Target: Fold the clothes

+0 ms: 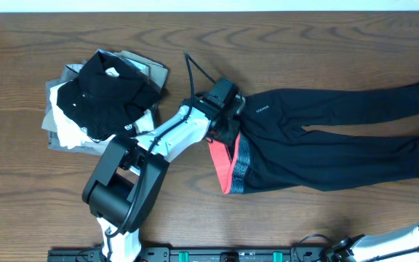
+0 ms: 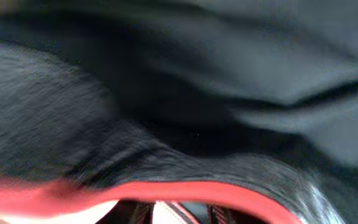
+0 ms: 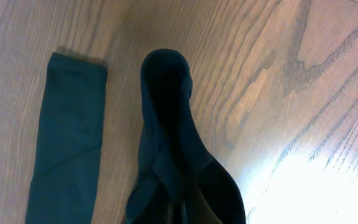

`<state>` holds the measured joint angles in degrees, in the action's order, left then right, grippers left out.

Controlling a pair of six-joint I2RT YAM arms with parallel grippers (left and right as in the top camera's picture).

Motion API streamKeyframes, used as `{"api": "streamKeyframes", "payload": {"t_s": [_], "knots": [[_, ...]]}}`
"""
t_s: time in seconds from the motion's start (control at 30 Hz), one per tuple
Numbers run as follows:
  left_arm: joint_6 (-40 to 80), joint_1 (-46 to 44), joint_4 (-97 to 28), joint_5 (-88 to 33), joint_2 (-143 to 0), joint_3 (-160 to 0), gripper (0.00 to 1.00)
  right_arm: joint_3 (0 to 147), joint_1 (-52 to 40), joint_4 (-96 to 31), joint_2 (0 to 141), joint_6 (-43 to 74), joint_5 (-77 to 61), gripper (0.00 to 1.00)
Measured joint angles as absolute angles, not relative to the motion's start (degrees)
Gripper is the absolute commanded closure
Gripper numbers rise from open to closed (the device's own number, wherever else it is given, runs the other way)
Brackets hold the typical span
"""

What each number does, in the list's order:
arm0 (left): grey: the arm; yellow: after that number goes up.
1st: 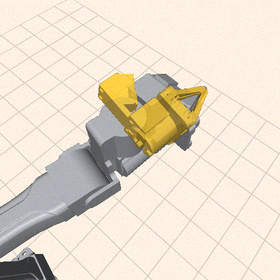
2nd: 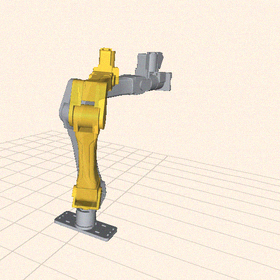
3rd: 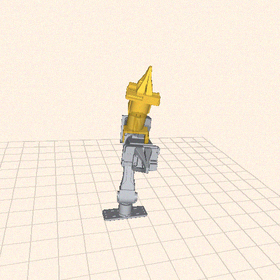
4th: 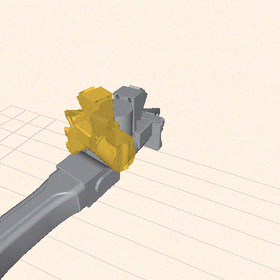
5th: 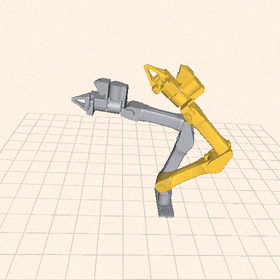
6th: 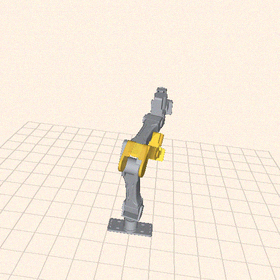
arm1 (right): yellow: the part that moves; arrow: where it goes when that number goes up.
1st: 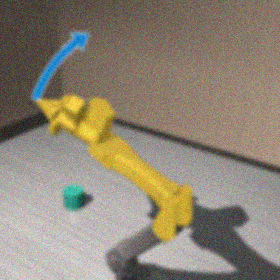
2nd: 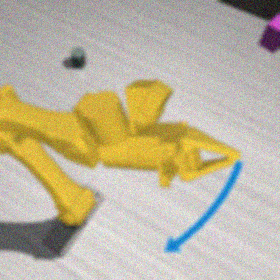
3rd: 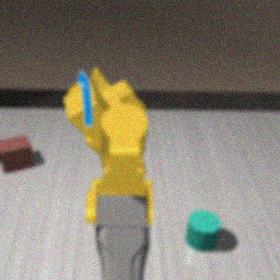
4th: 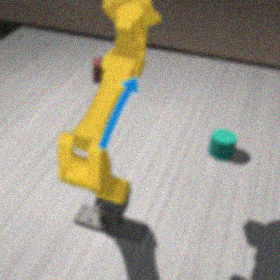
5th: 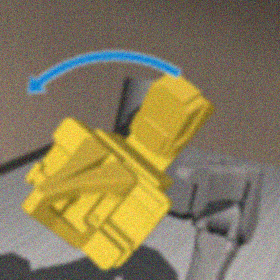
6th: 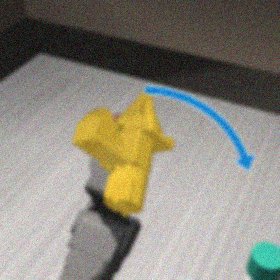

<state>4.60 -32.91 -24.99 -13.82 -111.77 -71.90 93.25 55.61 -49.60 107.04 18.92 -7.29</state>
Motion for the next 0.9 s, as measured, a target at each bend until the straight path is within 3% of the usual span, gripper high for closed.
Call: {"api": "streamKeyframes", "payload": {"t_s": [0.17,0.53,0.7,0.9], "knots": [[4.2,-29.2,-19.0,-11.4,-111.8,-72.2,0.66,93.3,55.6,-49.7,107.0,18.9,-7.3,0.98],[4.5,-19.0,-18.1,-16.9,-112.0,-75.3,0.64,93.3,55.6,-49.7,107.0,18.9,-8.3,0.98],[5.3,-15.4,-22.2,-24.4,-112.0,-80.2,0.64,93.3,55.6,-49.8,107.0,18.9,-8.6,0.98],[5.4,-18.5,-31.8,-28.7,-112.0,-80.3,0.64,93.3,55.6,-49.9,107.0,18.9,-8.8,0.98]]}}
